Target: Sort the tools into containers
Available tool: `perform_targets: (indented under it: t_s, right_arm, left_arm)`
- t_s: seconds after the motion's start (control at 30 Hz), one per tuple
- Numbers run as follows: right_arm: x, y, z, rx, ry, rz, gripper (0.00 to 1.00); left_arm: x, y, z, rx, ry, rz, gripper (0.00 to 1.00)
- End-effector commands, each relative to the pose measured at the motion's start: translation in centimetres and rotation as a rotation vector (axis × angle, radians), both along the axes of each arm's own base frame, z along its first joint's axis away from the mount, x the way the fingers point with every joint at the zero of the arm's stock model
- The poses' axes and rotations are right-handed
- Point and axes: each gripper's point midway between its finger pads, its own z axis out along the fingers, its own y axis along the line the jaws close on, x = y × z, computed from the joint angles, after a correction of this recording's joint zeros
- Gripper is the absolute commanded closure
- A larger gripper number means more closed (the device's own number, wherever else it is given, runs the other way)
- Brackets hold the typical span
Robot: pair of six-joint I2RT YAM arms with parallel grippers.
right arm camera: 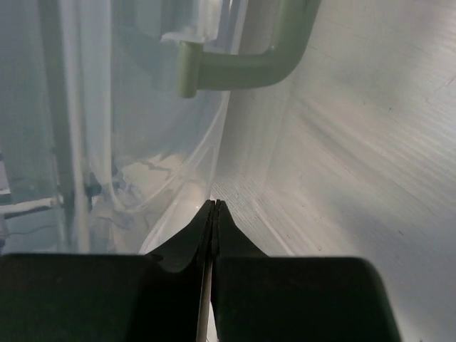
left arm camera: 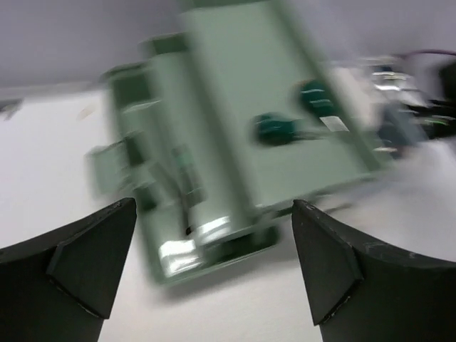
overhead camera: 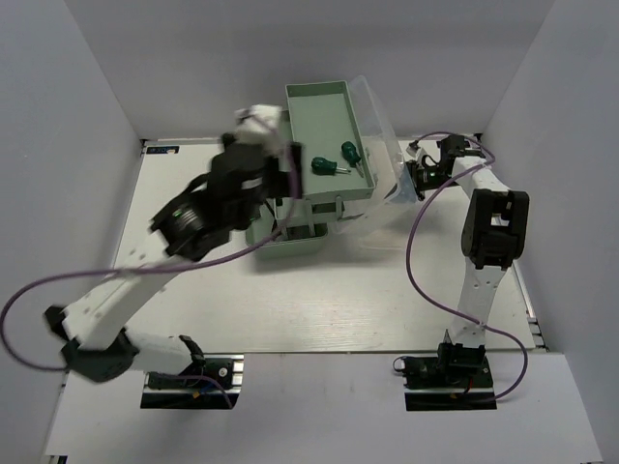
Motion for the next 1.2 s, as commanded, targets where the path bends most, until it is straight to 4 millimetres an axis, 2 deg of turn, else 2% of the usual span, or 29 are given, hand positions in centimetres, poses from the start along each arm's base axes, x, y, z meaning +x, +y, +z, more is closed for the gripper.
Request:
perform_targets:
  t_s: [0.0,0.03,0.07,0.1,0.13,0.17,0.2,0.23,0.27,0.33,0.37,0.43,0.47,0.6,0.63,0.8,0.83,0.9,0.97,1.1,1.13,1.17]
  right_arm:
    - [0.2,2.4,6.8,0.01,-0.195,0.062,1.0]
    - [0.2,2.4,7.7,-0.004,-0.222,0.056,1.0]
    - [0.4,2.5,8.1,-0.011,-0.228,0.049,1.0]
    - [0.3,2.9,8.6,-0.01,-0.24,0.055,1.0]
    - [0.1,3.0,9.6,-0.018,-0.263,0.054,1.0]
    - [0.1,3.2,10.0,-0.023,-0.282,0.056,1.0]
    - [0.0,3.5,10.2,-0.036,-0.289,0.057,1.0]
    - [-0.3,3.6,10.9,-0.047,-0.317,0.057,1.0]
    - [-0.5,3.8,11.8,-0.049,-0.344,0.057,1.0]
    - [-0.8,4.4,12.6,-0.065,-0.377,0.063,1.0]
    - [-1.3,4.6,13.7,-0.067,-0.409,0.069,1.0]
    - [-1.8,5.3,14.1,-0.086,-0.429,0.087,1.0]
    - [-2.5,5.8,15.0,-0.084,-0.46,0.104,1.0]
    - [-4.4,8.0,16.4,-0.093,-0.529,0.179,1.0]
    - [-4.9,8.3,17.0,-0.096,-0.539,0.189,1.0]
    - [-7.5,12.1,18.5,-0.062,-0.576,0.294,1.0]
    - [-7.6,12.6,18.9,-0.053,-0.588,0.307,1.0]
    - [-8.6,14.1,19.0,-0.044,-0.597,0.348,1.0]
    - [-9.5,15.3,19.1,-0.033,-0.599,0.381,1.0]
    - [-10.6,16.9,20.3,-0.011,-0.637,0.422,1.0]
    - [-10.8,17.0,20.9,-0.008,-0.655,0.426,1.0]
    - [-10.9,16.9,21.2,-0.014,-0.664,0.422,1.0]
  left_arm:
    - [-0.1,10.0,-7.3,0.054,0.126,0.382,0.0]
    - [0.0,12.2,-9.4,0.023,0.185,0.473,0.0]
    - [-0.2,12.7,-11.3,0.012,0.238,0.487,0.0]
    - [-0.7,13.5,-14.6,0.036,0.303,0.515,0.0]
    - [-0.9,13.8,-16.6,0.008,0.354,0.54,0.0]
    - [-1.1,14.6,-19.5,-0.001,0.414,0.556,0.0]
    - [-1.3,14.9,-20.8,-0.018,0.441,0.566,0.0]
    - [-1.4,15.2,-22.2,-0.049,0.476,0.592,0.0]
    - [-1.8,16.0,-24.7,-0.038,0.529,0.608,0.0]
    - [-2.0,16.0,-27.3,-0.052,0.597,0.596,0.0]
    - [-2.4,16.5,-29.1,-0.034,0.635,0.611,0.0]
    - [-2.1,17.3,-30.9,-0.044,0.674,0.639,0.0]
    - [-2.4,17.4,-32.0,-0.033,0.707,0.636,0.0]
    - [-1.2,17.7,-33.6,-0.078,0.735,0.64,0.0]
    - [-1.1,18.3,-34.2,-0.078,0.746,0.665,0.0]
    - [-0.3,19.0,-35.1,-0.116,0.778,0.676,0.0]
    - [-0.2,19.6,-35.1,-0.124,0.778,0.696,0.0]
    - [0.2,20.2,-35.1,-0.14,0.785,0.713,0.0]
    - [-0.4,20.6,-35.3,-0.129,0.806,0.727,0.0]
    - [-1.0,22.7,-34.6,-0.137,0.799,0.794,0.0]
    - [-0.9,23.2,-33.3,-0.157,0.764,0.807,0.0]
    - [-1.5,23.5,-33.0,-0.149,0.765,0.816,0.0]
